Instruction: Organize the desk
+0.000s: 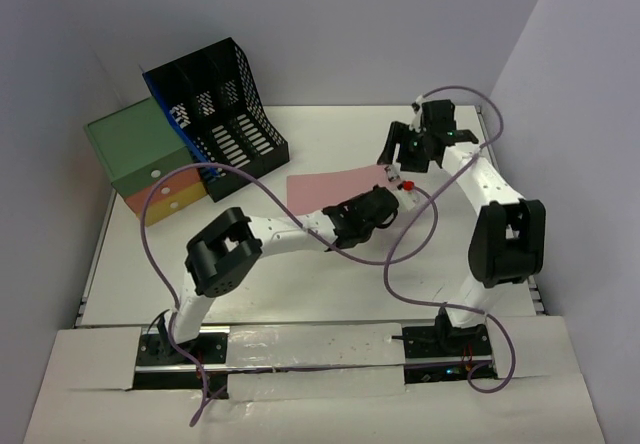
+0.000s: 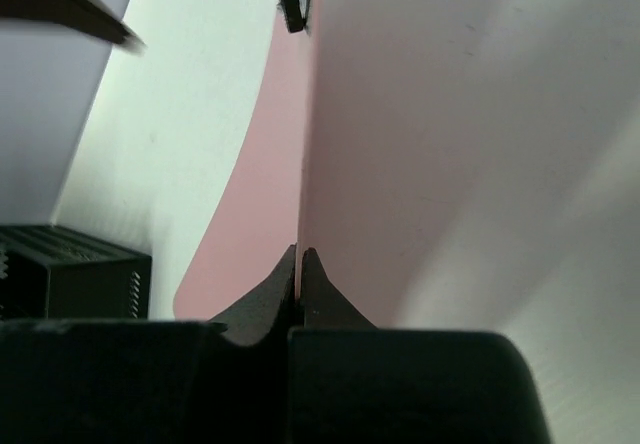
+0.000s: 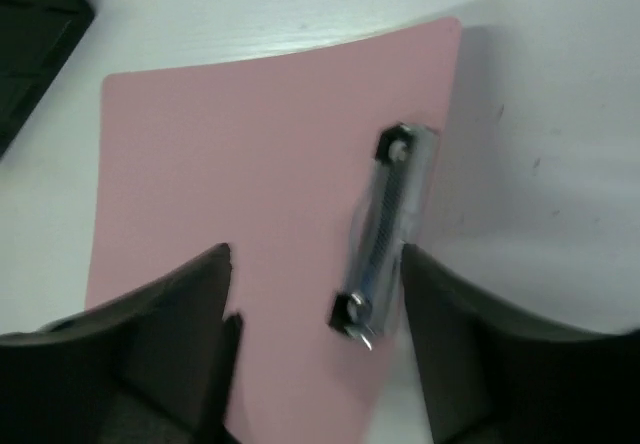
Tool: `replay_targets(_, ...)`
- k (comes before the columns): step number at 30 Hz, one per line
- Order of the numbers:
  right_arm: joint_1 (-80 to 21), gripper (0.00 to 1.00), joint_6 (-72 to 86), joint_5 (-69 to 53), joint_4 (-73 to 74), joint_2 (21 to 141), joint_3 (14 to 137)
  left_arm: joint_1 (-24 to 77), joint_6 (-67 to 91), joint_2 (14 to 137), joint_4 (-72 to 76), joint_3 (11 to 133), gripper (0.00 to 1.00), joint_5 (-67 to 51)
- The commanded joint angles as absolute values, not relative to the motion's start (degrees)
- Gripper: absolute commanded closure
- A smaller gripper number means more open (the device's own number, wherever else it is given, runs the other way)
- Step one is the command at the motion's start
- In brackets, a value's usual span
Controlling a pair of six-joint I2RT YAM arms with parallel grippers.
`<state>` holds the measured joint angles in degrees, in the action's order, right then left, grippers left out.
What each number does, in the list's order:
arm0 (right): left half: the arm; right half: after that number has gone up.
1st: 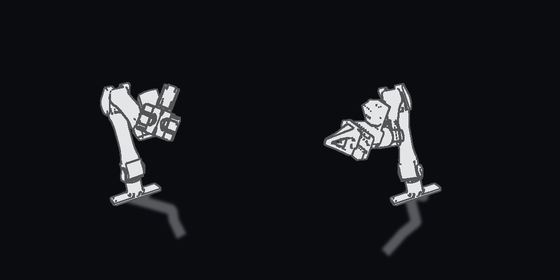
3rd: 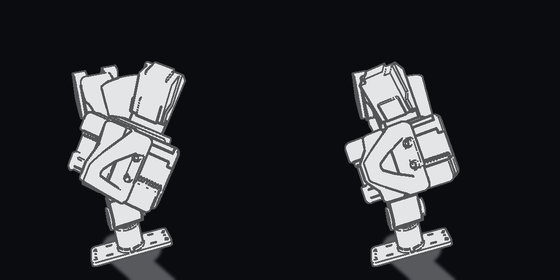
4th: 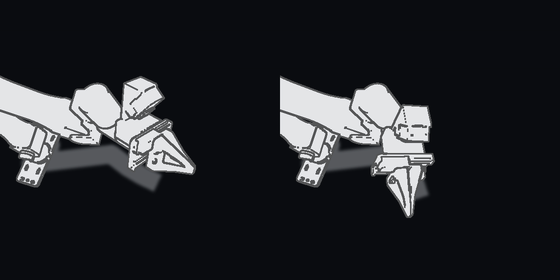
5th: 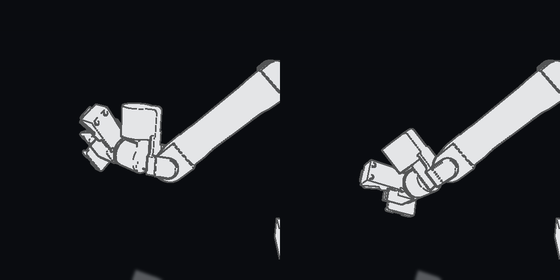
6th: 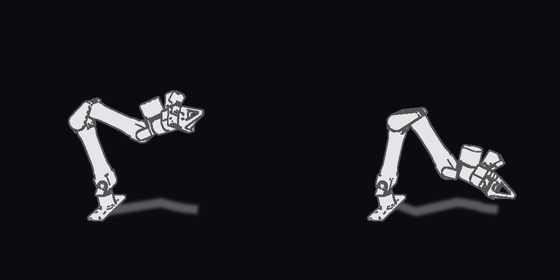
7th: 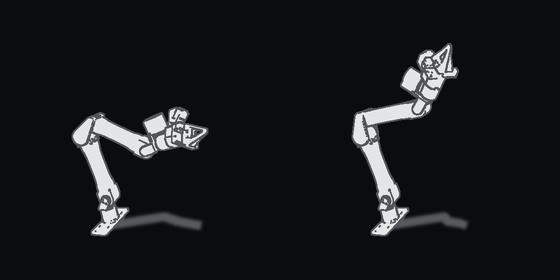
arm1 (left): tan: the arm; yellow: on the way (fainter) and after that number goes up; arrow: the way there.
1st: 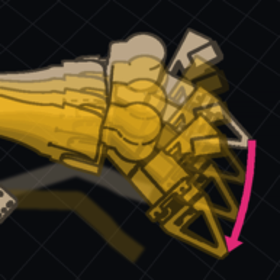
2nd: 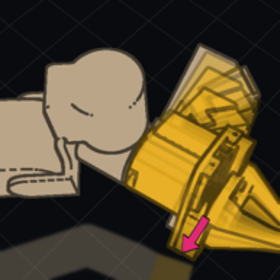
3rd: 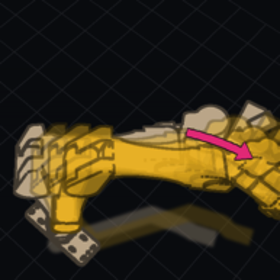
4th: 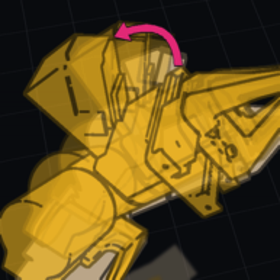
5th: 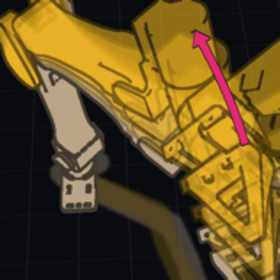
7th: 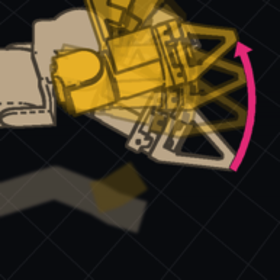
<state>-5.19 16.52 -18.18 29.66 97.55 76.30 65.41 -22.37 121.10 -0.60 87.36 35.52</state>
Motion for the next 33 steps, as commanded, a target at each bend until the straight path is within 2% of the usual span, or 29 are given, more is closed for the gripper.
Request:
replay_targets(1,-5.36,0.18,17.48,-17.48,33.39,88.69,83.85,62.85,-7.76,114.01,-10.44,90.87,1.00,31.47)
replay_targets(6,-4.83,0.18,18.64,-15.22,36.47,87.26,89.90,59.48,-2.10,110.99,-15.30,94.32,1.00,28.12)
replay_targets(15,-3.93,0.18,21.06,-14.00,32.01,78.77,89.51,50.24,5.86,107.93,-20.18,106.10,1.00,25.48)
replay_targets(23,-4.08,0.18,24.29,-14.97,24.43,72.24,83.10,45.63,2.18,105.70,-15.32,112.51,1.00,30.39)
replay_targets(33,-5.14,0.19,25.75,-14.94,26.37,72.95,83.89,45.44,-17.91,100.82,1.65,115.40,1.00,44.13)
